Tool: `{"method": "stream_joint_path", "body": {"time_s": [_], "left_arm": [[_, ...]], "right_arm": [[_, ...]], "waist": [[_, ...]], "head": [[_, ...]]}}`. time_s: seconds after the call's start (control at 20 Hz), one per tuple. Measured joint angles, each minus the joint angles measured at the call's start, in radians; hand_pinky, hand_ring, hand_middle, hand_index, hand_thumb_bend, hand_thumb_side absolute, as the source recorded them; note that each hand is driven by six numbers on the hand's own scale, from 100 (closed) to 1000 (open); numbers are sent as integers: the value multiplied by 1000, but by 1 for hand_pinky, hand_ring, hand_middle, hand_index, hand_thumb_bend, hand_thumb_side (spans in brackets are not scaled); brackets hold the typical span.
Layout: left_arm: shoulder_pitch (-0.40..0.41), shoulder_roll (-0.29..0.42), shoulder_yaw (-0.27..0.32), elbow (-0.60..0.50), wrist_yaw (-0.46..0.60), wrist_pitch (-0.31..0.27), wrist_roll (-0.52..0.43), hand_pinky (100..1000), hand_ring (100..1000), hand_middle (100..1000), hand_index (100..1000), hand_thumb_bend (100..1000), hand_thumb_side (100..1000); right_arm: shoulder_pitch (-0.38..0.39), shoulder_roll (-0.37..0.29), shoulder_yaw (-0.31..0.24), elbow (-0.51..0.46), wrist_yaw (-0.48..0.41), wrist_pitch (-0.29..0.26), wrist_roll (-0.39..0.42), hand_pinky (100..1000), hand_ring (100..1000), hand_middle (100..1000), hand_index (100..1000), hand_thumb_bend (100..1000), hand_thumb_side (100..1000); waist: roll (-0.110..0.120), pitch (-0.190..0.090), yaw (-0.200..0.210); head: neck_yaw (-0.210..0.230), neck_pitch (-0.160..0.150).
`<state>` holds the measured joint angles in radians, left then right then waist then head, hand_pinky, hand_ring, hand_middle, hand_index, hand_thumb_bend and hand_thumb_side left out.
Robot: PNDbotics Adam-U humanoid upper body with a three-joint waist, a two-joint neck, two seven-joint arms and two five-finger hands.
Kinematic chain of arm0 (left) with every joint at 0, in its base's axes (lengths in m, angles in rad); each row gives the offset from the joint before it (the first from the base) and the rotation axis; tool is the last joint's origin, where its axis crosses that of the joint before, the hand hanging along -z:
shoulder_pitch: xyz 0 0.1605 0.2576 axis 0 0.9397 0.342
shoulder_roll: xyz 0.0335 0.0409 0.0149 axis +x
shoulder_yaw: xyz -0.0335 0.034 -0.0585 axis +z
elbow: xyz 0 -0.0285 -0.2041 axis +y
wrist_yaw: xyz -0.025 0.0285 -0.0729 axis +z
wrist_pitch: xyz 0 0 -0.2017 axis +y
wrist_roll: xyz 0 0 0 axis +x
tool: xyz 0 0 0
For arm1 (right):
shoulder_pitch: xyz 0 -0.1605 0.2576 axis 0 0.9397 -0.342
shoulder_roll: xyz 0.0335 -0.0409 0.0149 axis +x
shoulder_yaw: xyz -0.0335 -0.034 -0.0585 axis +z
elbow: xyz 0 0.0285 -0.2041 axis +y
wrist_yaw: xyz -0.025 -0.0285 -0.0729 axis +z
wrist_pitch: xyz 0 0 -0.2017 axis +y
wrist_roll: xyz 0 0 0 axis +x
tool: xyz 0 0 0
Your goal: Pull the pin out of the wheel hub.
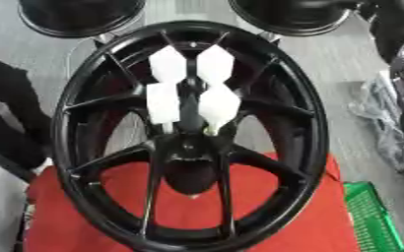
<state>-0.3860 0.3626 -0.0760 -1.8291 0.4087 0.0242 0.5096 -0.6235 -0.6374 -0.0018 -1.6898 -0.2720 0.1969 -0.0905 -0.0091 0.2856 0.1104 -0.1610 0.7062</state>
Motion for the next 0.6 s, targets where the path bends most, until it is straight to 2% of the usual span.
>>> {"method": "stream_joint_path", "body": {"time_s": [0.05, 0.1, 0.15, 0.35, 0.6], "left_arm": [[1, 3, 0, 2, -1, 0, 0, 575, 863, 784, 687, 393, 624], [4, 7, 0, 5, -3, 0, 0, 575, 864, 784, 687, 393, 624], [7, 9, 0, 5, -4, 0, 0, 575, 864, 785, 687, 392, 624], [9, 17, 0, 8, -5, 1, -1, 574, 866, 785, 687, 391, 627], [12, 29, -1, 11, -5, 4, -4, 575, 867, 786, 687, 390, 628]], "right_arm": [[-25, -28, 24, -1, 16, -2, 16, 788, 771, 765, 832, 100, 429], [-50, -55, 49, -3, 33, -5, 32, 789, 772, 763, 832, 100, 474], [-75, -81, 75, -4, 49, -9, 48, 789, 772, 765, 832, 100, 401], [-163, -186, 180, -10, 95, -38, 113, 796, 773, 762, 830, 100, 322], [-222, -315, 305, -40, 141, -78, 192, 803, 776, 764, 830, 100, 338]], "waist": [[-5, -3, -2], [-8, -5, -3], [-10, -6, -4], [-13, -8, -8], [-30, -10, -9]], "head": [[1, 3], [2, 4], [3, 5], [9, 12], [11, 13]]}}
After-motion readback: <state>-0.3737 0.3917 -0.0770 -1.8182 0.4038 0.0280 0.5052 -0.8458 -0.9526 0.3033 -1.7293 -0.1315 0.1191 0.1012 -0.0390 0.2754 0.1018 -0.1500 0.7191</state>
